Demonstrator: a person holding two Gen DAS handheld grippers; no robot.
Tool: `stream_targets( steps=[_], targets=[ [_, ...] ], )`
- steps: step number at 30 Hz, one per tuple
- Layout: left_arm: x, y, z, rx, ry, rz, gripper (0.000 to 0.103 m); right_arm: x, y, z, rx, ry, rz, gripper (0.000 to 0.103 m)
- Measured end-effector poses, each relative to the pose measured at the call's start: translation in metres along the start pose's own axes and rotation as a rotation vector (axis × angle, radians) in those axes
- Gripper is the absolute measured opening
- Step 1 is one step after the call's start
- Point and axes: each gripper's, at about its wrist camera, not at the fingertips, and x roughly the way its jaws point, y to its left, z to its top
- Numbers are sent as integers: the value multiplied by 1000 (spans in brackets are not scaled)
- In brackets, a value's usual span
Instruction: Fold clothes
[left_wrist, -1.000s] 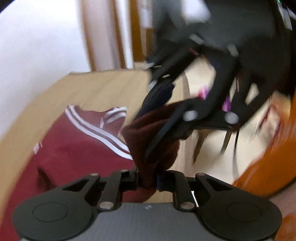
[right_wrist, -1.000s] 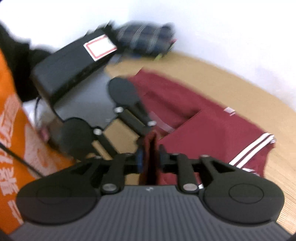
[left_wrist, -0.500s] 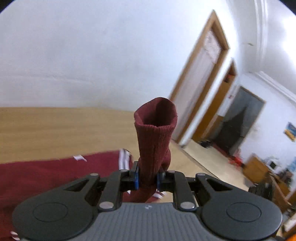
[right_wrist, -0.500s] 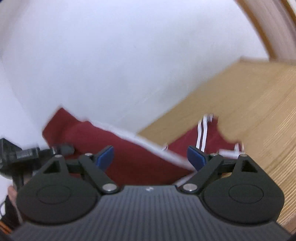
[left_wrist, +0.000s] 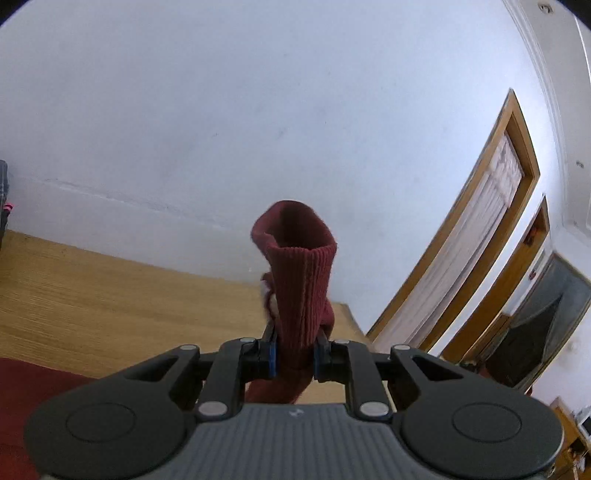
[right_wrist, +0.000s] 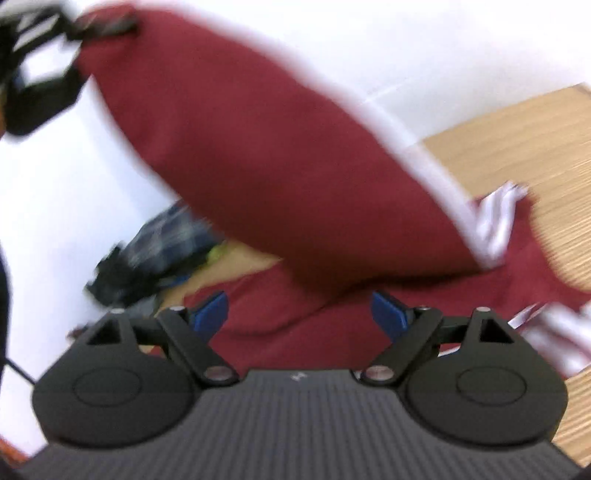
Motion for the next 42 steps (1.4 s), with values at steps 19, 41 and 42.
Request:
stream_targets(
  steps=[19, 41, 42],
  targets=[
    [65, -15, 15, -129, 88, 128, 19, 81, 32, 24, -88, 148, 404, 86],
    [49, 278, -118, -615, -37, 500, 21, 134, -144, 59, 183, 202, -105, 87],
    [49, 281, -117, -613, -42, 512, 22, 133, -136, 63, 101, 182, -127, 87]
  ],
)
